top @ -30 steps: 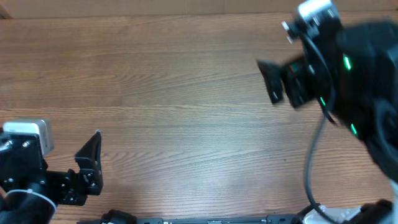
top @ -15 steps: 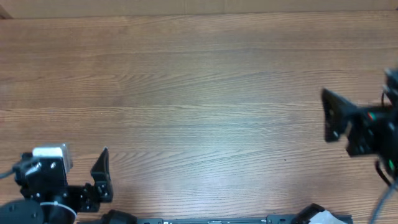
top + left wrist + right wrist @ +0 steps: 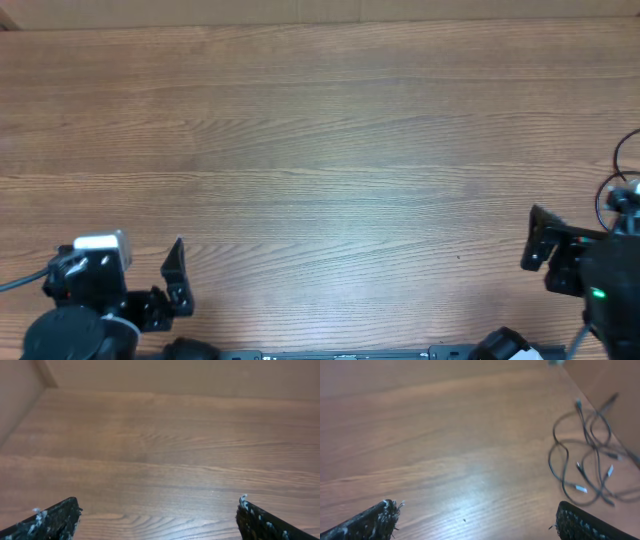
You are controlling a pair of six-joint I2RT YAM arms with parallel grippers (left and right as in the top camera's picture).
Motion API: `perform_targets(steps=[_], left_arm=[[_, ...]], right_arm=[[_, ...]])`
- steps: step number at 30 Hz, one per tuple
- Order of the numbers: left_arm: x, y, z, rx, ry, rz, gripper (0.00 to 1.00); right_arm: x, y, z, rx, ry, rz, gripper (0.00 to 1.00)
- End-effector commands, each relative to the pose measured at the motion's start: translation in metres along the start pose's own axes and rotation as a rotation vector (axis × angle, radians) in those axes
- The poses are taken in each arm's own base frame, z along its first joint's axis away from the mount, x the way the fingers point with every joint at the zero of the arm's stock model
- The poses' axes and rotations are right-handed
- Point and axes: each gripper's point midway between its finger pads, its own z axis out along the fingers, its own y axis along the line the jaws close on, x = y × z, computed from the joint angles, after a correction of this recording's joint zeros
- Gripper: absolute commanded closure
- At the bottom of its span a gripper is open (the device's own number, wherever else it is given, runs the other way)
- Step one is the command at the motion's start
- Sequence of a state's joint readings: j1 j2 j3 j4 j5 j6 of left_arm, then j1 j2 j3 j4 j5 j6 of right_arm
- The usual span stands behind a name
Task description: Untangle cables
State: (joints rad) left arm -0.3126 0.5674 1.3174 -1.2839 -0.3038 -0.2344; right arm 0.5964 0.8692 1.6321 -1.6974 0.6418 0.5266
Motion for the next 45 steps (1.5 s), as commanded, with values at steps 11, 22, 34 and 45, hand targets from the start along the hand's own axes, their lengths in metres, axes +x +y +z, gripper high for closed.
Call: perform_targets(steps=[11, 22, 34, 45], left_arm=[[0.013, -0.009, 0.027, 0.011, 0.026, -0.028, 0.0], [0.011, -0.023, 0.026, 0.092, 0.024, 0.005, 0.0], [0.021, -0.025, 0.026, 0.108, 0.066, -0.018, 0.01], [0.036, -0.021, 0.025, 0.094, 0.128, -0.002, 0.0]], right_arm=[[0.031, 0.07, 0.051, -0.198, 0.063, -0.33, 0.0], [0.035, 0.107, 0.04, -0.42, 0.063, -0.432, 0.0], [0.04, 0.108, 0.039, -0.432, 0.081, -0.438, 0.0], [0.04, 0.108, 0.039, -0.432, 0.081, -0.438, 0.0]])
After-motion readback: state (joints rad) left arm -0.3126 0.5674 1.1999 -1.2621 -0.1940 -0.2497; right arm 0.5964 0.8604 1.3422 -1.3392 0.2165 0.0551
